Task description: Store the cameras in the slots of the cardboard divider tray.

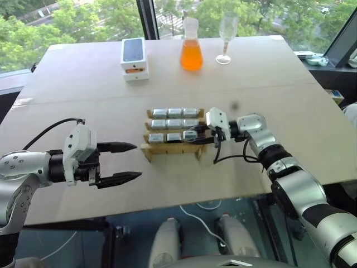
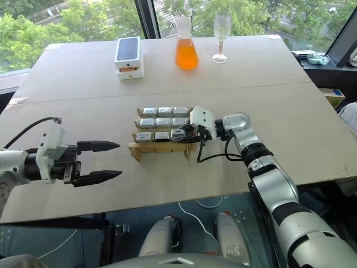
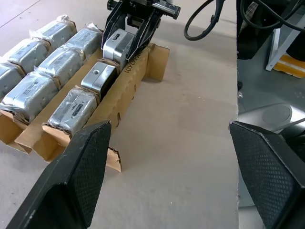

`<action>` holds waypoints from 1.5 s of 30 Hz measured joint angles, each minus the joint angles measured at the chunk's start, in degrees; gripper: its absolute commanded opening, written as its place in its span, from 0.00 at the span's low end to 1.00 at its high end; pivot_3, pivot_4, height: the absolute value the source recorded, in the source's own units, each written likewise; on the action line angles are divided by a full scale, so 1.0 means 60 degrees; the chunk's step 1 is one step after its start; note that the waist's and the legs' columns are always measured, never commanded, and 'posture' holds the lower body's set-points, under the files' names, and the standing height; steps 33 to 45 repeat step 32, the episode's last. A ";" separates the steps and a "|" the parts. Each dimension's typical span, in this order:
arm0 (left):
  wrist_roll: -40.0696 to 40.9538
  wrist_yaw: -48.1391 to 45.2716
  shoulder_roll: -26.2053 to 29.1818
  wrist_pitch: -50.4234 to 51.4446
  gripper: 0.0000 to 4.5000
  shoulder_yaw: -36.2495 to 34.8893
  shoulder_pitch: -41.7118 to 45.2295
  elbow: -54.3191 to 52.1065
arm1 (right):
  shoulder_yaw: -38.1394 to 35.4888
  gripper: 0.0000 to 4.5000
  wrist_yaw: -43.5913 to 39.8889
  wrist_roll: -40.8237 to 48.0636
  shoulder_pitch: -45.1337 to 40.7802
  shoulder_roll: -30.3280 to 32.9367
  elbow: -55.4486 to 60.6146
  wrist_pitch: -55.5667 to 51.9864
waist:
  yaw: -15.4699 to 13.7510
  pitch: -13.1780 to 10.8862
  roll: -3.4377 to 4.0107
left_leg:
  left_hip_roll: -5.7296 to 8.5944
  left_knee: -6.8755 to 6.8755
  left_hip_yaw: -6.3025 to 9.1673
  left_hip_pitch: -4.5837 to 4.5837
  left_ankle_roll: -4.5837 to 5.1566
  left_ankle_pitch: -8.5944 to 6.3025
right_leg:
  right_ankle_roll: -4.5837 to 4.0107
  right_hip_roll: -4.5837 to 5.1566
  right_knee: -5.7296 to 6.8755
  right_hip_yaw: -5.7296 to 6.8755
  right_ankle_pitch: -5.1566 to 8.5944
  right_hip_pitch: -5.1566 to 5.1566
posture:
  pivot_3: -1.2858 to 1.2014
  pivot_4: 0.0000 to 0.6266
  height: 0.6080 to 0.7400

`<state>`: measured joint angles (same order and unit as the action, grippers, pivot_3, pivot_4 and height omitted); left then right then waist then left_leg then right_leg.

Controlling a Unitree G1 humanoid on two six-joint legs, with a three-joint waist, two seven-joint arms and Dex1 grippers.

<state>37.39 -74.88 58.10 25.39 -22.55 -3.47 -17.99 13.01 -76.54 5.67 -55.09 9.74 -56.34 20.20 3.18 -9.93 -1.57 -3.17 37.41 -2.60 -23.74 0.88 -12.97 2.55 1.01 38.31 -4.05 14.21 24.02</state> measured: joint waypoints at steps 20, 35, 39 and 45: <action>-0.1182 0.2002 -0.1784 -0.0655 0.90 0.0207 -0.1159 -0.0187 | -0.1797 0.99 -0.0328 0.2228 0.3717 0.1750 0.5298 -0.2506 | -0.0164 -0.0001 0.0002 | 0.0001 -0.0008 -0.0003 -0.0012 -0.0001 -0.0001 | 0.0006 0.0010 -0.0016 0.0000 -0.0002 0.0001 | 0.52 0.24 1.00; -0.2799 0.2952 -0.3007 -0.2857 0.90 0.0911 -0.1996 0.0262 | -0.2722 0.99 0.0234 0.2127 0.5458 0.3227 0.4983 -0.1341 | -0.0129 0.0000 0.0002 | 0.0002 -0.0006 -0.0015 0.0006 0.0001 -0.0001 | 0.0003 -0.0005 -0.0034 -0.0015 -0.0001 -0.0019 | 0.52 0.24 1.00; -0.2799 0.2952 -0.3007 -0.2857 0.90 0.0911 -0.1996 0.0262 | -0.2722 0.99 0.0234 0.2127 0.5458 0.3227 0.4983 -0.1341 | -0.0129 0.0000 0.0002 | 0.0002 -0.0006 -0.0015 0.0006 0.0001 -0.0001 | 0.0003 -0.0005 -0.0034 -0.0015 -0.0001 -0.0019 | 0.52 0.24 1.00; -0.2799 0.2952 -0.3007 -0.2857 0.90 0.0911 -0.1996 0.0262 | -0.2722 0.99 0.0234 0.2127 0.5458 0.3227 0.4983 -0.1341 | -0.0129 0.0000 0.0002 | 0.0002 -0.0006 -0.0015 0.0006 0.0001 -0.0001 | 0.0003 -0.0005 -0.0034 -0.0015 -0.0001 -0.0019 | 0.52 0.24 1.00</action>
